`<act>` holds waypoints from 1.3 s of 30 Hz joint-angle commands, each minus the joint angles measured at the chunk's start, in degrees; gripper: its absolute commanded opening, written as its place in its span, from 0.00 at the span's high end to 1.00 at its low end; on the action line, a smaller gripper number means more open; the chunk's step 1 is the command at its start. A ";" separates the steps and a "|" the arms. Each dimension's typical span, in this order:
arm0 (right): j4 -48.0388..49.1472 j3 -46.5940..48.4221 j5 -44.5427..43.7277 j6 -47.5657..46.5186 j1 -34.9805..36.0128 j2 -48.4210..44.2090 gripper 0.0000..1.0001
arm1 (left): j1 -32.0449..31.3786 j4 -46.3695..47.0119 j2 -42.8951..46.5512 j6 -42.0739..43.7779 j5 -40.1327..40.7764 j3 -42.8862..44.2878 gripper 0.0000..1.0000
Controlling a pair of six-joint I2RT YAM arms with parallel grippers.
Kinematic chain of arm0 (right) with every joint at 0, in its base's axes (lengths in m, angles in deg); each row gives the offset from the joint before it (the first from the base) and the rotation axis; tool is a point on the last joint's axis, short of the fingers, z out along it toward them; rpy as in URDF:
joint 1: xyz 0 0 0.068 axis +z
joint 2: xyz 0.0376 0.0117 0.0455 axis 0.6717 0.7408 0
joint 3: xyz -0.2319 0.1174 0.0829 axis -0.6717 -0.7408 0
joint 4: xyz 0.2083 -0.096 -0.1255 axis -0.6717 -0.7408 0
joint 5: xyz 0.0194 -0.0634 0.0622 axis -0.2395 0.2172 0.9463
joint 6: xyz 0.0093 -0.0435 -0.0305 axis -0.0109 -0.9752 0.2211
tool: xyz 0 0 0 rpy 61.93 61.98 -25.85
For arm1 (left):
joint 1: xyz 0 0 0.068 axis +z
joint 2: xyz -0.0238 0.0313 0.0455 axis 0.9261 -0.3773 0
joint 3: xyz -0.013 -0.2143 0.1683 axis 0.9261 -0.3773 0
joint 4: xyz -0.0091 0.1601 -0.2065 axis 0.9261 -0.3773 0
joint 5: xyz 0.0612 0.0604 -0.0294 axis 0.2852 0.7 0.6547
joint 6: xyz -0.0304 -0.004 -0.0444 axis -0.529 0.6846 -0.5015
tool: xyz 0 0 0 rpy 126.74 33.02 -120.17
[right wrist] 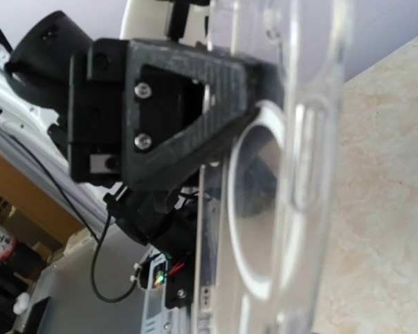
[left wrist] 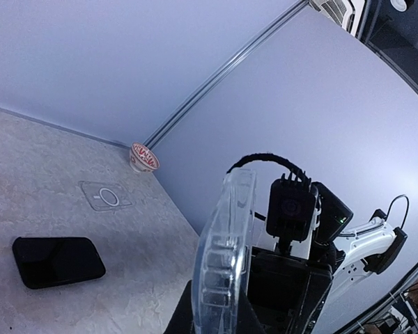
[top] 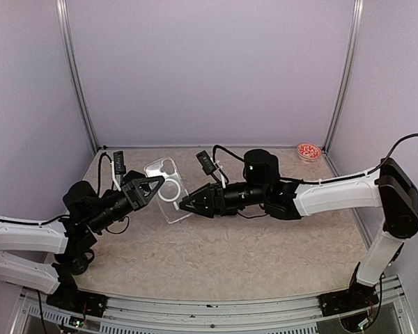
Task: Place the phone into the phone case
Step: Pass from the left arm to the right
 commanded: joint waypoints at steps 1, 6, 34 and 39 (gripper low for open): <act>0.87 3.13 3.26 2.14 -0.40 2.69 0.52 | -0.80 2.85 0.73 0.41 1.68 -0.45 1.00; 1.08 3.98 4.50 3.16 -0.57 3.87 0.63 | -0.99 2.75 0.68 0.44 1.98 -0.62 0.99; -10.19 6.61 5.44 -2.31 -3.99 1.25 0.97 | -0.88 -4.75 5.83 2.93 5.22 -1.46 0.24; -21.16 7.53 9.45 -10.31 -5.87 0.05 0.97 | 2.04 -13.33 12.75 4.54 5.69 -1.60 0.04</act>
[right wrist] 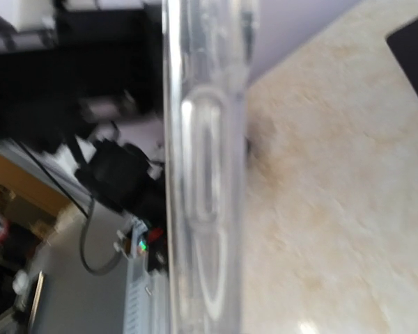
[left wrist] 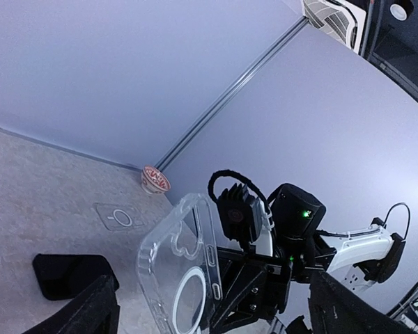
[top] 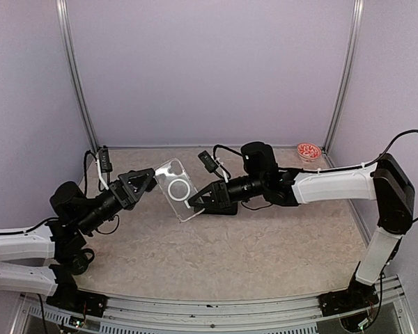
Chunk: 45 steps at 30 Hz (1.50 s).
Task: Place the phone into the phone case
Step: Pass from the left arm to the right, then pass from the right arm to the left
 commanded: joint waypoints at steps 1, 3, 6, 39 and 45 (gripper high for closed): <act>-12.20 2.61 4.79 -9.75 -1.62 -2.94 0.96 | 3.84 -8.18 5.29 1.93 -1.03 -0.65 0.02; -16.69 3.19 5.36 -13.90 -1.83 -3.26 0.96 | 7.79 -9.79 5.61 1.74 -7.25 -0.17 0.01; -22.71 3.82 5.57 -19.55 -1.92 -4.26 0.95 | 12.15 -14.08 2.70 3.07 -17.87 2.72 0.01; -42.49 -0.62 7.27 -41.30 -1.88 -4.82 0.96 | 4.80 -20.87 -12.29 9.87 -36.56 11.26 0.03; -43.80 -0.19 6.68 -42.02 -1.93 -4.36 0.96 | 2.73 -22.62 -15.46 10.94 -37.80 12.57 0.07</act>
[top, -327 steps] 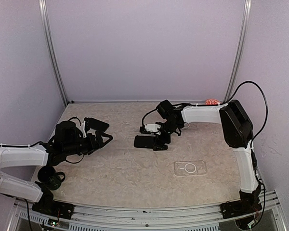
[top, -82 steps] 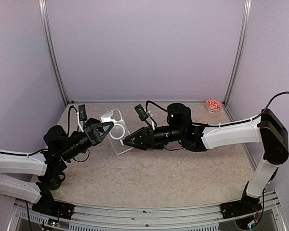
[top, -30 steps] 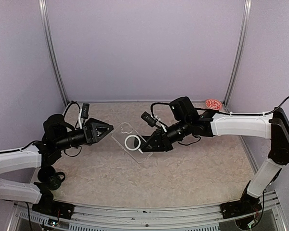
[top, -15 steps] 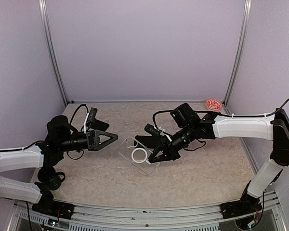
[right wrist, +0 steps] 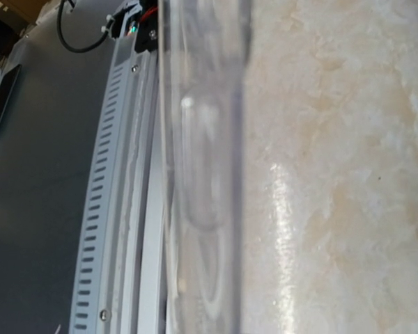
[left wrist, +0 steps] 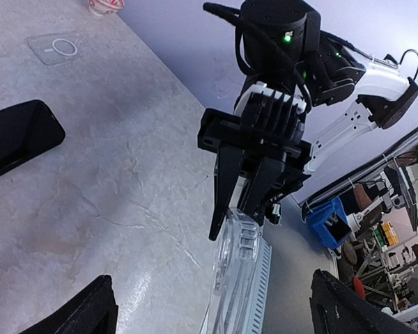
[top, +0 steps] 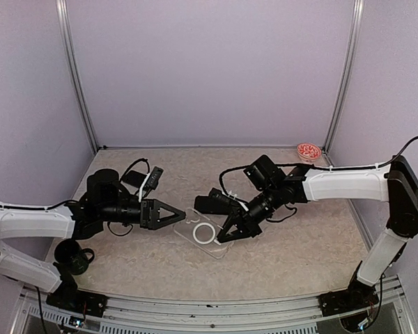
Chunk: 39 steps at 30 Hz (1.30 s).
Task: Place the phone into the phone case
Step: Pass from the right arm to the left
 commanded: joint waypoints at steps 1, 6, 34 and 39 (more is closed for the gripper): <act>-1.71 0.93 0.16 -1.48 -0.17 0.75 0.96 | -1.04 -2.85 -1.61 2.35 -1.86 2.73 0.08; -2.57 1.38 0.39 -1.39 -0.04 2.25 0.96 | -2.64 -7.21 -4.82 4.50 -1.74 4.85 0.14; -8.04 4.09 -3.26 -3.30 1.04 8.84 0.97 | -8.21 -18.91 -13.89 10.96 3.63 10.19 0.68; -8.41 4.35 -3.67 -3.50 1.14 9.02 0.96 | -8.35 -18.99 -14.70 10.96 3.54 10.35 0.78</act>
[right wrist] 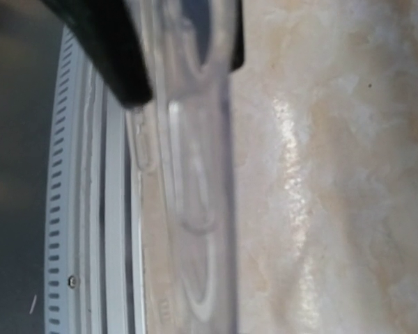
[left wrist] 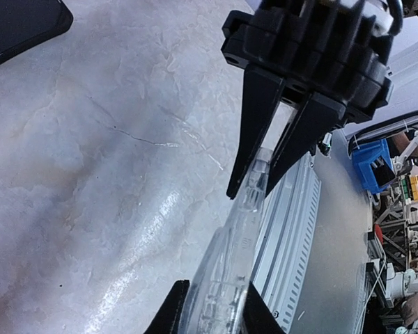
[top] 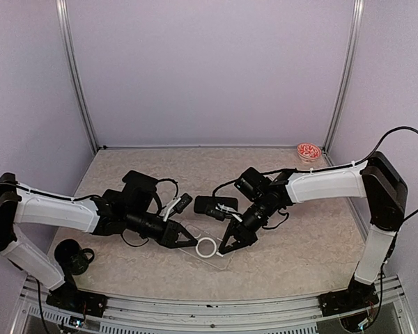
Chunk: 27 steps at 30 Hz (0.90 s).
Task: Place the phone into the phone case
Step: Pass from the right arm to the left
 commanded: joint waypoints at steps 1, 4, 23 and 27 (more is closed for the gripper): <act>-1.44 1.57 -0.92 -0.64 0.58 0.57 0.96 | -0.65 -0.04 -0.93 0.69 -0.12 1.64 0.80; -1.53 1.61 -1.13 -0.71 0.58 0.53 0.95 | -0.65 0.00 -1.37 0.52 0.10 1.83 0.87; 4.64 0.05 -11.84 5.28 -3.56 -6.29 0.01 | -0.65 10.23 0.26 -6.91 4.13 -2.49 1.00; 5.27 0.32 -17.31 8.70 -5.45 -7.28 0.01 | -0.48 11.98 -2.06 -10.63 6.08 -3.52 1.00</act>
